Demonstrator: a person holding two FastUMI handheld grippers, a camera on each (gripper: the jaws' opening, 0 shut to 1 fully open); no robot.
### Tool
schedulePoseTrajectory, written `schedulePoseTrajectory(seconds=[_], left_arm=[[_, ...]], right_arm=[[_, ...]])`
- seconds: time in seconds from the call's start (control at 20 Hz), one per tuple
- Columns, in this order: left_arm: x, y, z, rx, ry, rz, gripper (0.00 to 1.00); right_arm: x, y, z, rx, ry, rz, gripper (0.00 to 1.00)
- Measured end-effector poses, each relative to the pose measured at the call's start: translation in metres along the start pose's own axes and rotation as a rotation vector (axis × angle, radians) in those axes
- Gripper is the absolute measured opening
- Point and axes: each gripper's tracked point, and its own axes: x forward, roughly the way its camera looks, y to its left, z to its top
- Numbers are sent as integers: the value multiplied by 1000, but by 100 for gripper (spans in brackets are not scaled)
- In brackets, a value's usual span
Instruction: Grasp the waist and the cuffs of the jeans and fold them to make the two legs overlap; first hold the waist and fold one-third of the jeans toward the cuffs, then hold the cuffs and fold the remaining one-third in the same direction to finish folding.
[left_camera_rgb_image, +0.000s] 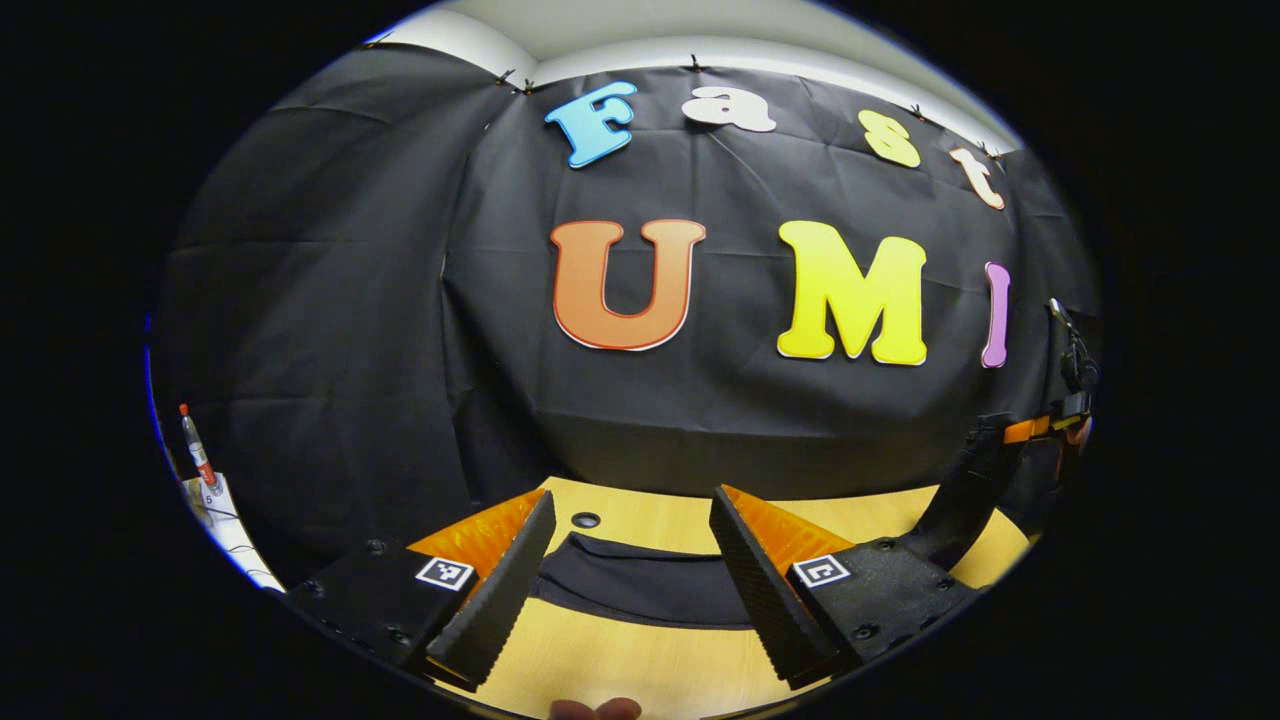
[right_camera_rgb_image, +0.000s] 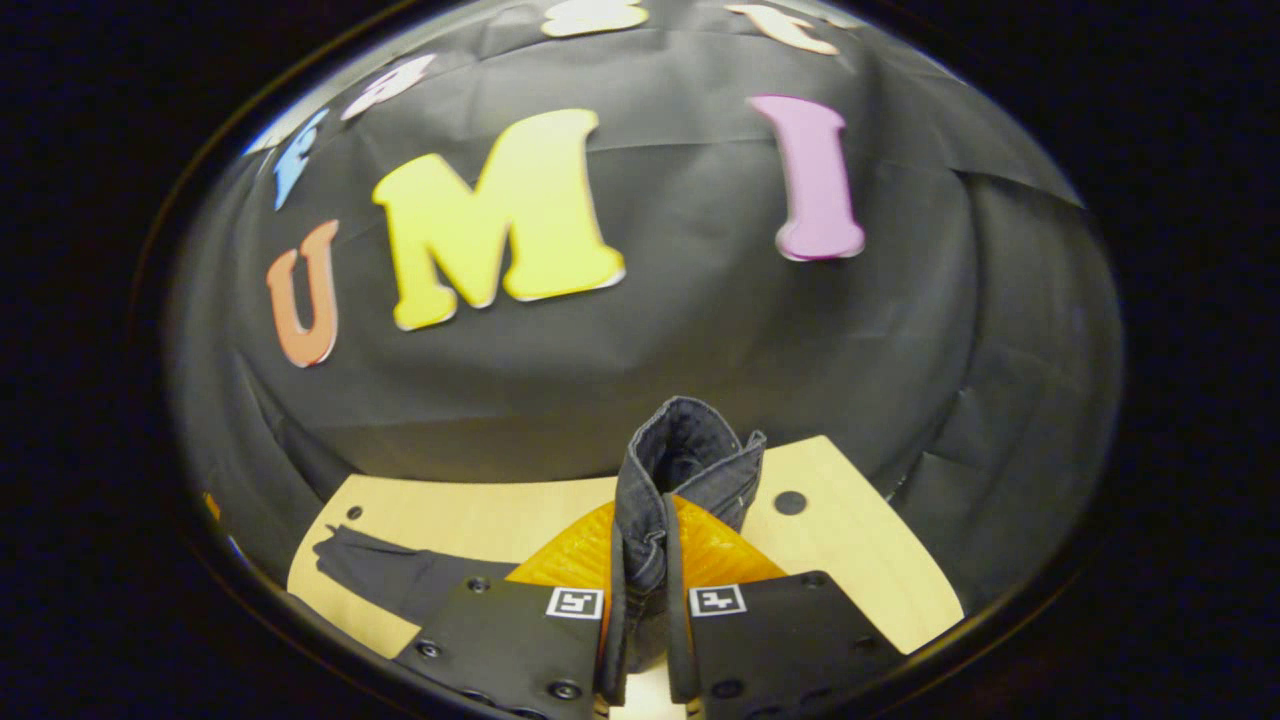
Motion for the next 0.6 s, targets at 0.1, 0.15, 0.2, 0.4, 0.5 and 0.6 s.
schedulePoseTrajectory(seconds=[0.1,0.15,0.2,0.4,0.5,0.6], left_arm=[[0,19,2,-25,-17,17,100],[-1,28,-1,-34,-16,31,99],[-2,36,-4,-41,-10,42,99],[-11,77,-19,-39,13,86,100],[-15,95,-24,-61,29,108,100],[-19,108,-30,-77,42,128,100]], right_arm=[[10,61,-12,-36,15,51,17],[14,87,-22,-53,23,69,13],[17,113,-32,-70,30,88,13],[38,194,-92,-156,87,132,13],[51,216,-123,-187,123,134,12],[63,229,-152,-222,149,113,17]])
